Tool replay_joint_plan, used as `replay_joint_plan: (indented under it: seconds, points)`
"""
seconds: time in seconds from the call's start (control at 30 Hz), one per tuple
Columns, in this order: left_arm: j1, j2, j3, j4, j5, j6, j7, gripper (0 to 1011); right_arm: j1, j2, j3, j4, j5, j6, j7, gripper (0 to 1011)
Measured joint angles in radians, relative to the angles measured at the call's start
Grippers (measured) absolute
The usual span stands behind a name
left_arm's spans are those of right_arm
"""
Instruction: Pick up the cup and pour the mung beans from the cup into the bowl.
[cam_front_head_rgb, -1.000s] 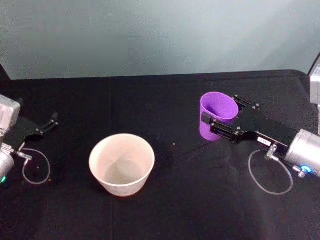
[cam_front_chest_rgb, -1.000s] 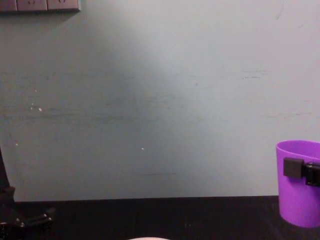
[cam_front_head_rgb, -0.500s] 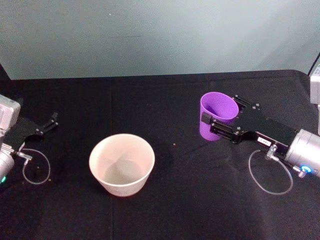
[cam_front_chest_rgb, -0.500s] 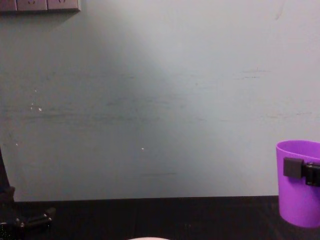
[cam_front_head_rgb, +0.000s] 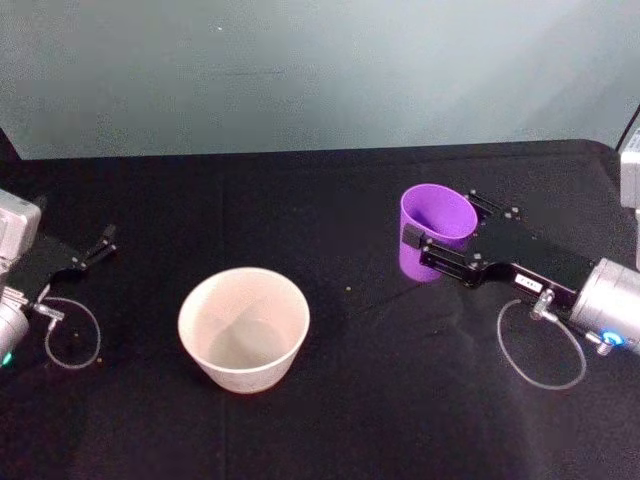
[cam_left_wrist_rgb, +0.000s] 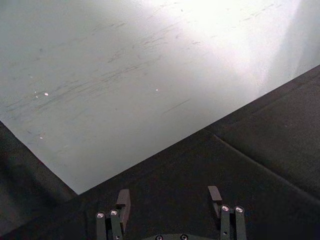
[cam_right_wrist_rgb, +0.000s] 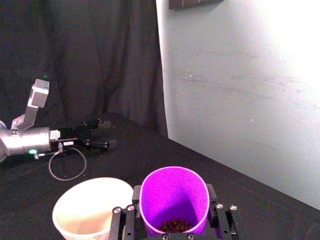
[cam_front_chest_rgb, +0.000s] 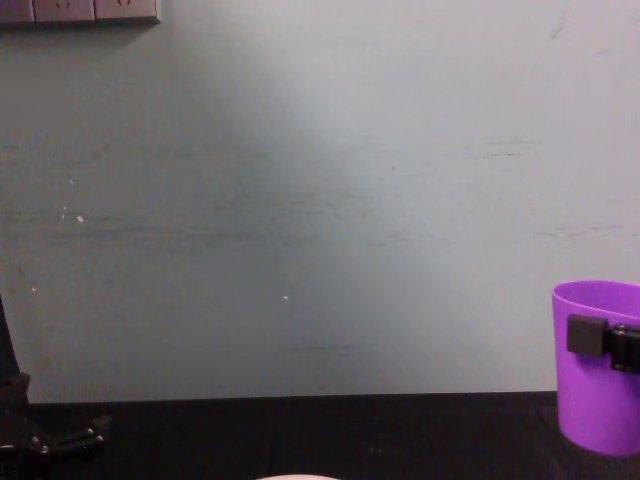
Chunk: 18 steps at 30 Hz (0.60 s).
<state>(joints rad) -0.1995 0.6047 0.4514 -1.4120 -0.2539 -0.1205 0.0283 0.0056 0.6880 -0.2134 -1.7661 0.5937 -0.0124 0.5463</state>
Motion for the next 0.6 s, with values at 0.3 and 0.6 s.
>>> replay_joint_plan:
  seconds: [0.3, 0.6]
  points:
    - [0.000, 0.000, 0.000, 0.000, 0.000, 0.000, 0.000, 1011, 0.000, 0.000, 0.000, 0.000, 0.000, 0.000, 0.000, 728]
    - [0.000, 0.000, 0.000, 0.000, 0.000, 0.000, 0.000, 1011, 0.000, 0.000, 0.000, 0.000, 0.000, 0.000, 0.000, 728]
